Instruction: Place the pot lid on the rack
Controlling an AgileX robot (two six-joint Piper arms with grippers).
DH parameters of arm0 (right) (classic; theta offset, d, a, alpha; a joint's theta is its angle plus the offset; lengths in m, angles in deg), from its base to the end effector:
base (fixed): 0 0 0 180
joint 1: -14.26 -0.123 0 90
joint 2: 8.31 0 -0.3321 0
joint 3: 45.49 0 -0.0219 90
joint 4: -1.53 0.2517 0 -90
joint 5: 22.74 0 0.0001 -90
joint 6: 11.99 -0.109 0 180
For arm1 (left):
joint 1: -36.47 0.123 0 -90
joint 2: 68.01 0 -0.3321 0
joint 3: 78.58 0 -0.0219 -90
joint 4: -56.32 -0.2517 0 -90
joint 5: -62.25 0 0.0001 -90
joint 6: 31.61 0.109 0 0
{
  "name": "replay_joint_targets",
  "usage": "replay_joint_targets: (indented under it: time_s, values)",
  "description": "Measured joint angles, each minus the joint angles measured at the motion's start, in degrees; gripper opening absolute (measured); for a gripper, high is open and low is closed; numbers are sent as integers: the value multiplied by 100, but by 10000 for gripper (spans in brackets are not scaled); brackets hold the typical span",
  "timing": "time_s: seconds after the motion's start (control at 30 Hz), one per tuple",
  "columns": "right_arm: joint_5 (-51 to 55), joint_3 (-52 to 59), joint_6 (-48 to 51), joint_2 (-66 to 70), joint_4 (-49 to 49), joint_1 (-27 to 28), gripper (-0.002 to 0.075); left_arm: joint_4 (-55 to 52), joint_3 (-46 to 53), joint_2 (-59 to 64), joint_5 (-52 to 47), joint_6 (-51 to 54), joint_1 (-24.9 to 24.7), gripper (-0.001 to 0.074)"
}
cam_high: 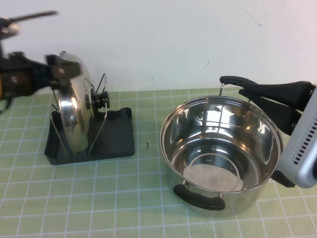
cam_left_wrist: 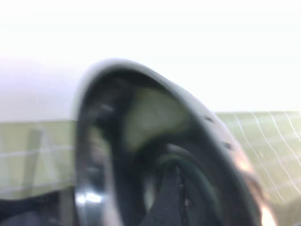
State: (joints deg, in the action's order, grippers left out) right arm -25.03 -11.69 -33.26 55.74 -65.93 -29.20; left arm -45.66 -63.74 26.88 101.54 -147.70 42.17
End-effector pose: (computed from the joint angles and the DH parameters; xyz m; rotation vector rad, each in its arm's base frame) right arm 0.1534 0.1508 0.3957 -1.2123 1.1809 -0.0042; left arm 0.3522 -0.0326 0.3476 0.1156 2.0415 -0.7465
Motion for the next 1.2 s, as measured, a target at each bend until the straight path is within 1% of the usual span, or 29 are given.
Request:
replay_joint_targets:
  time_s: [0.13,0.23,0.3,0.4,0.43,0.47,0.5,0.57,0.63,0.7,0.8,0.87,0.93,1.0,1.1,1.2]
  values:
    - [146,0,146,0,-10,0,-1,0,-3,-226,257,-127,546,574]
    - [310,-118,113,0,-10,0,-1,0,-3,-451,637,-246,957,510]
    - [485,-298,-101,0,-10,0,-1,0,-3,-612,905,-352,1227,430]
    - [981,-654,-407,-53,77,0,-1,0,-3,-874,1274,-415,1720,234]
    - [1208,-782,-439,-91,159,0,-1,0,-3,-964,1346,-378,1889,155]
    - [1398,-881,-439,-133,219,0,-1,-11,-3,-1054,1361,-312,2049,103]
    - [1644,-998,-415,-167,268,0,-1,-23,-3,-1144,1271,-301,2168,67]
    - [2092,-1195,-245,-206,352,0,-1,-34,-3,-1330,818,-273,2414,29]
    - [2577,-1325,89,-218,421,0,-1,-34,-3,-1497,202,-98,2579,14]
    - [2966,-1408,525,-218,536,0,-1,-34,-3,-1659,-520,298,2675,7]
    - [3556,-1473,1254,-218,647,0,-1,18,-3,-1904,-1574,1149,2685,4]
    - [3833,-1497,1533,-218,699,0,-1,58,-3,-2039,-2001,1579,2675,4]
    - [4025,-1567,1788,-218,956,0,-1,84,-3,-2126,-2276,1872,2552,4]
    - [4096,-1721,2259,-218,1546,0,-1,93,-3,-2220,-2499,2180,2246,4]
    - [4106,-2016,3209,-218,2662,0,-1,106,-3,-2418,-2990,2631,1621,4]
    - [4066,-2282,3679,-218,3357,0,-1,155,-3,-2753,-4004,3187,745,3]
